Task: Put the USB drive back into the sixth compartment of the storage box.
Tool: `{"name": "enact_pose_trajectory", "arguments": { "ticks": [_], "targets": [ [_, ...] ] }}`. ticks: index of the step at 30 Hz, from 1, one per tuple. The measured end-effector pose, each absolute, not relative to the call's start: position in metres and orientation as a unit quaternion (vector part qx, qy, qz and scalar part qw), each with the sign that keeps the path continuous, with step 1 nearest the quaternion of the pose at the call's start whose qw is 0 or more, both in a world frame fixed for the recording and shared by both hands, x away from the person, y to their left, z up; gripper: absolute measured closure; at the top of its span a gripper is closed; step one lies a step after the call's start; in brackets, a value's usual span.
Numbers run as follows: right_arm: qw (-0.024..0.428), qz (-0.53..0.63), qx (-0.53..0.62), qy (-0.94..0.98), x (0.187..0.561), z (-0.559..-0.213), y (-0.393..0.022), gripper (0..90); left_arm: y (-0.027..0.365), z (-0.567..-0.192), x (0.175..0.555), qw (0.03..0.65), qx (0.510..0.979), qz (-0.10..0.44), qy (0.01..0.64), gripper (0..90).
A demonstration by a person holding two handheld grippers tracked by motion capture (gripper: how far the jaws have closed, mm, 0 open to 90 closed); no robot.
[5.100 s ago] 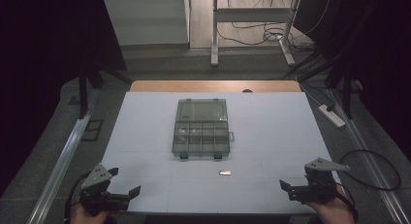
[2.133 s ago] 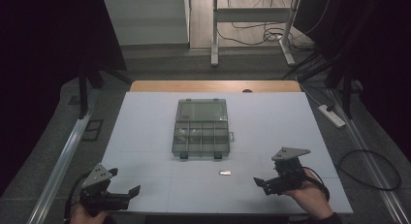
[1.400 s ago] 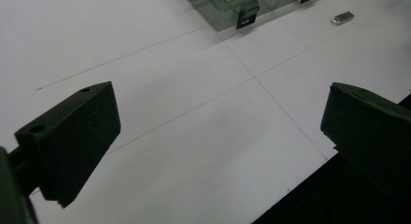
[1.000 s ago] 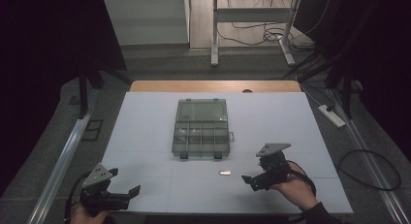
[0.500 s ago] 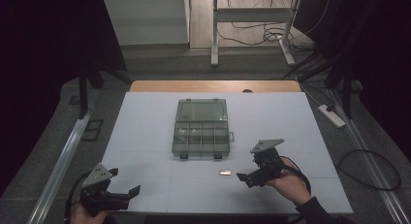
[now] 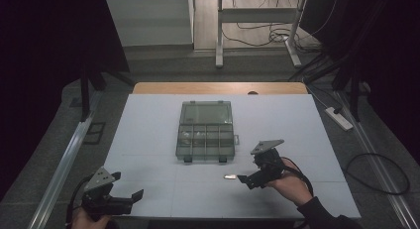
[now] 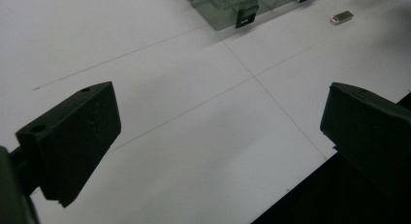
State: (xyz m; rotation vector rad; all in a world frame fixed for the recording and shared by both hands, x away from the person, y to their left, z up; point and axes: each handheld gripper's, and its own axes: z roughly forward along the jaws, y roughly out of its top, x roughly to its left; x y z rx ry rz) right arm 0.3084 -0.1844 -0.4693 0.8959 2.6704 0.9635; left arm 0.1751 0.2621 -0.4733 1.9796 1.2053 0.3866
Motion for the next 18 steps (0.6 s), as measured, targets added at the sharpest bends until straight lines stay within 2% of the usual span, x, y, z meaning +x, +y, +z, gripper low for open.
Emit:
{"name": "enact_pose_trajectory", "arguments": {
  "ticks": [18],
  "targets": [
    [0.071, 0.298, 0.273, 0.912, 0.315, -0.479, -0.164, 0.0, 0.262, -0.473, 0.175, 0.384, 0.779, 0.153, 0.471, 0.8]
  ]
}}
